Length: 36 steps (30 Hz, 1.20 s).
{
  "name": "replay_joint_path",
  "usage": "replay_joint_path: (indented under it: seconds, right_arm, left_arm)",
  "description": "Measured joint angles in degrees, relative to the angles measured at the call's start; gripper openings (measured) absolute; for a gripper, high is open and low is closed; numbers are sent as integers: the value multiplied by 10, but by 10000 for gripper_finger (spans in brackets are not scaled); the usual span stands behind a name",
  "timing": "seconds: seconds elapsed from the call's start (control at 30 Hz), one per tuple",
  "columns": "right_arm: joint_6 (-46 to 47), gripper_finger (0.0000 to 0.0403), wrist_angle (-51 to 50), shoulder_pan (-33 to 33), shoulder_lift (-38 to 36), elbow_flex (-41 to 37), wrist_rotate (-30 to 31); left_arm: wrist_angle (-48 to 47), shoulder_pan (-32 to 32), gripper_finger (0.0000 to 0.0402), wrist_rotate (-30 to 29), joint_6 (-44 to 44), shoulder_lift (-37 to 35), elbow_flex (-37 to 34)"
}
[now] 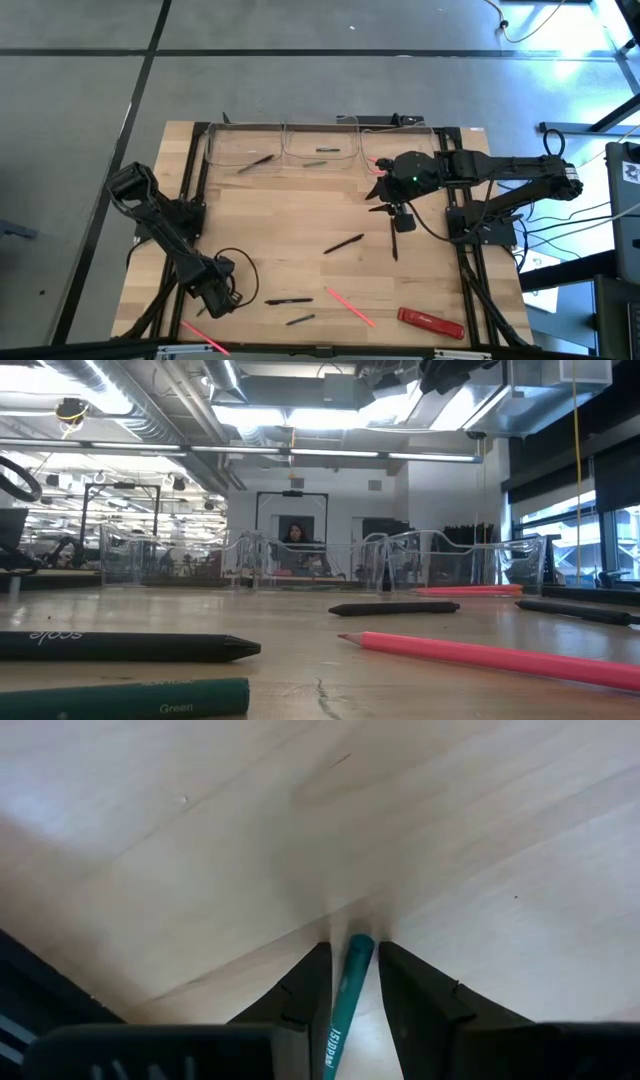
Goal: Sort crayons/erasers/pens/pencils in bins
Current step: Put the green crayon into the middle transparent bin
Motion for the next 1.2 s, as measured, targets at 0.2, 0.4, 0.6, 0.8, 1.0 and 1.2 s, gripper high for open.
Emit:
replay_joint_path:
  seconds: [0.2, 0.4, 0.6, 0.8, 1.0, 1.2]
  right_arm:
    - [2, 145, 0, 0, 0, 0, 0]
    - [2, 145, 0, 0, 0, 0, 0]
    - [1, 145, 0, 0, 0, 0, 0]
    - [1, 145, 0, 0, 0, 0, 0]
    - [1, 145, 0, 0, 0, 0, 0]
    - [1, 145, 0, 0, 0, 0, 0]
  left_arm:
    - [4, 0, 82, 6, 5, 1, -1]
    - [7, 0, 74, 9, 6, 2, -1]
    - [10, 0, 29, 13, 6, 2, -1]
    - [9, 0, 7, 9, 6, 2, -1]
    - [9, 4, 4, -1, 5, 1, -2]
    - [8, 24, 7, -2, 6, -10, 3]
